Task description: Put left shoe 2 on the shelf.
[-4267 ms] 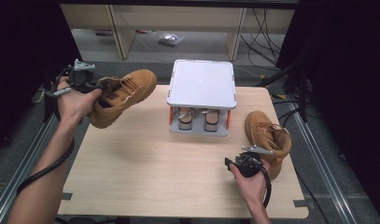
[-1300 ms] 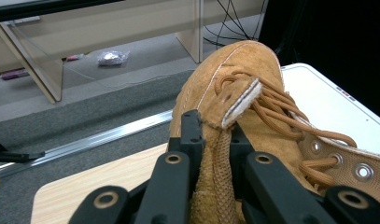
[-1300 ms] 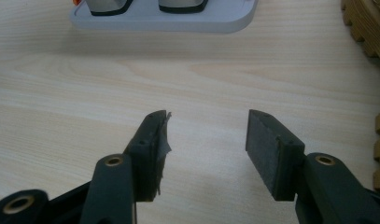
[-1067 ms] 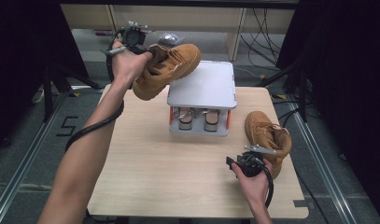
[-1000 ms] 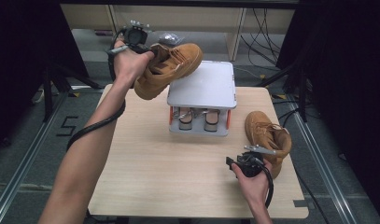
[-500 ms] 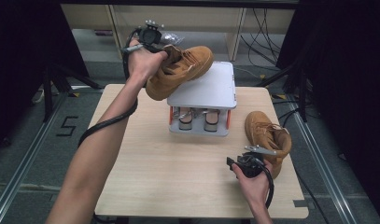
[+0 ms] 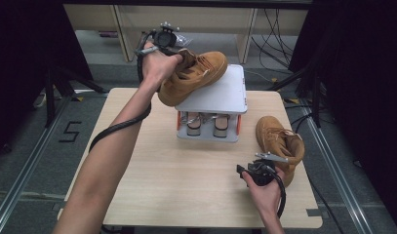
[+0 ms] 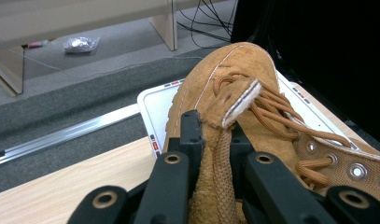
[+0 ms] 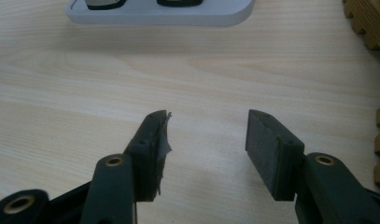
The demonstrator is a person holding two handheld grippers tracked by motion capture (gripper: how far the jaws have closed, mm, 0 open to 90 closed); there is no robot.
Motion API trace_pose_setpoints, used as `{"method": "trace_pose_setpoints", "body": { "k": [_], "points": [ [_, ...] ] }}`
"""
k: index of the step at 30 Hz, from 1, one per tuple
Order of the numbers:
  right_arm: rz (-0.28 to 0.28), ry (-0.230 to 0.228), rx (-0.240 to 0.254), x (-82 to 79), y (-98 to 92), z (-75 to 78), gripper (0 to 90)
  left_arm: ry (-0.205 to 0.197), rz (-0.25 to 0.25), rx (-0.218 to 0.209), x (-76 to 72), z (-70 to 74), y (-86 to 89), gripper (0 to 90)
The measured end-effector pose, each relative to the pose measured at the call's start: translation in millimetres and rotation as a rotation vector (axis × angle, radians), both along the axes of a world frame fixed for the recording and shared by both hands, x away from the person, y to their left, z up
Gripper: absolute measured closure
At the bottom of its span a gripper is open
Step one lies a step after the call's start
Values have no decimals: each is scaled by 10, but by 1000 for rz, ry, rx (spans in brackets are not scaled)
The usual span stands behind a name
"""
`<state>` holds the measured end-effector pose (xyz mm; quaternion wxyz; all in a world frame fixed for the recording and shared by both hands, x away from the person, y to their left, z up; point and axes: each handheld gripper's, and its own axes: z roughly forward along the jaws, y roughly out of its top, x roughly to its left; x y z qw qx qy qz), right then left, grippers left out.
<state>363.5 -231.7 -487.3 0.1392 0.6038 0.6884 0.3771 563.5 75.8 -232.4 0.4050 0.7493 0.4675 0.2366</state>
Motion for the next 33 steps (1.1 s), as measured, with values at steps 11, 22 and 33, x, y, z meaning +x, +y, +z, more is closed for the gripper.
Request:
{"method": "trace_pose_setpoints", "body": {
  "k": [11,22,33],
  "points": [
    [-6,19,13,-18,-4,-2,495,9,14,46,94,-14,-71,817],
    [2,15,-10,-1,-8,-23,495,21,13,60,243,-58,29,777],
    [-5,8,-9,2,-16,-31,495,-13,77,-63,357,-156,106,605]
  ]
}}
